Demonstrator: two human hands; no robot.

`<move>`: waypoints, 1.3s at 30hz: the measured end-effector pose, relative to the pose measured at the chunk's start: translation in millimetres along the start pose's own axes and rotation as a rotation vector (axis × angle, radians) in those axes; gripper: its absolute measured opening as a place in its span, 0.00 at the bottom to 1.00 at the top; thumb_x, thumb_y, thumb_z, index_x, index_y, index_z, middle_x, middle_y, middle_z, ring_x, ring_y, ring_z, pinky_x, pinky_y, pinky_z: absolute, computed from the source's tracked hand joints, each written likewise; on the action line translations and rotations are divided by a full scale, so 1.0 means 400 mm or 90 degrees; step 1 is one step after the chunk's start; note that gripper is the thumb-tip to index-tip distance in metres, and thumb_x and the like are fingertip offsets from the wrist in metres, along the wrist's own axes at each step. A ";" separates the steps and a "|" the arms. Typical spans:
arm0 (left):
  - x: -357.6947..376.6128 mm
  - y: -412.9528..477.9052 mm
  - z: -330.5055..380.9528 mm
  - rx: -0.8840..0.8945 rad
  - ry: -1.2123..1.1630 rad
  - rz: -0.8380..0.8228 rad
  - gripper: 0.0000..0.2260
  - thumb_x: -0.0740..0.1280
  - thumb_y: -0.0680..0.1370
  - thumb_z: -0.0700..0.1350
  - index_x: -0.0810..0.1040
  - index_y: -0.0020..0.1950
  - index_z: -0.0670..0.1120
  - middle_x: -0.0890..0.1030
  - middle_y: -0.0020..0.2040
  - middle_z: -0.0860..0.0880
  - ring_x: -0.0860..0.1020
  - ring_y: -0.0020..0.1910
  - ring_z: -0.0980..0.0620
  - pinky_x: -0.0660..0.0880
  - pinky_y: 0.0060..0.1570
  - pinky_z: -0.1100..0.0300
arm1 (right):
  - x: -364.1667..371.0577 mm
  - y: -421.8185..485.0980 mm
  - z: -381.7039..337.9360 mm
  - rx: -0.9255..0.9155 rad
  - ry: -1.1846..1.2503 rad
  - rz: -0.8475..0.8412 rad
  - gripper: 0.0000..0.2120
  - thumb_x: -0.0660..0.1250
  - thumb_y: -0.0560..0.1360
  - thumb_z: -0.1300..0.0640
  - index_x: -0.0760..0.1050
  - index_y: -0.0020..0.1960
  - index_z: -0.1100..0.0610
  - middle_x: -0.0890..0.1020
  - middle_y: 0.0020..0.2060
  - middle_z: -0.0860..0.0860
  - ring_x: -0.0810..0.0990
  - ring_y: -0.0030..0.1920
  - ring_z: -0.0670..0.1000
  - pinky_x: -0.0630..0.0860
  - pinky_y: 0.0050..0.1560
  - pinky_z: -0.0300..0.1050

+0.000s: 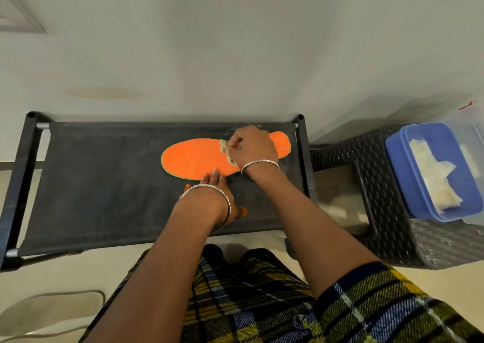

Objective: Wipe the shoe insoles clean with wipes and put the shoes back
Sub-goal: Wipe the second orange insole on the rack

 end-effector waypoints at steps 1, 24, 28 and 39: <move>0.000 0.000 0.000 0.000 0.003 -0.002 0.44 0.60 0.78 0.64 0.35 0.78 0.43 0.34 0.78 0.45 0.37 0.78 0.44 0.47 0.76 0.45 | -0.008 0.003 0.011 0.013 -0.014 0.004 0.04 0.73 0.73 0.51 0.84 0.43 0.51 0.85 0.46 0.51 0.82 0.50 0.55 0.79 0.50 0.47; -0.007 0.000 0.008 0.028 -0.009 0.005 0.44 0.61 0.78 0.63 0.34 0.78 0.47 0.35 0.78 0.48 0.37 0.78 0.43 0.48 0.76 0.43 | -0.115 0.035 0.134 0.136 -0.116 0.095 0.14 0.71 0.74 0.47 0.83 0.51 0.57 0.84 0.51 0.56 0.80 0.58 0.58 0.78 0.56 0.50; -0.010 -0.004 0.011 0.028 -0.017 0.011 0.45 0.61 0.78 0.63 0.32 0.77 0.47 0.33 0.78 0.48 0.36 0.77 0.44 0.47 0.76 0.43 | -0.117 0.034 0.131 0.114 -0.096 0.098 0.13 0.71 0.75 0.50 0.82 0.53 0.59 0.84 0.52 0.56 0.80 0.57 0.57 0.77 0.57 0.48; 0.009 0.026 -0.009 0.000 0.000 0.018 0.46 0.60 0.77 0.66 0.32 0.78 0.47 0.32 0.78 0.49 0.35 0.77 0.45 0.46 0.75 0.41 | -0.016 -0.010 -0.030 -0.057 -0.038 -0.007 0.04 0.72 0.72 0.53 0.83 0.43 0.53 0.85 0.42 0.49 0.83 0.49 0.54 0.78 0.53 0.49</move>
Point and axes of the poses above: each hand's wrist, its own y-axis towards the middle knuckle, its own x-axis out of the palm, z = x × y, the point moved 7 cm from there along y, towards the middle knuckle
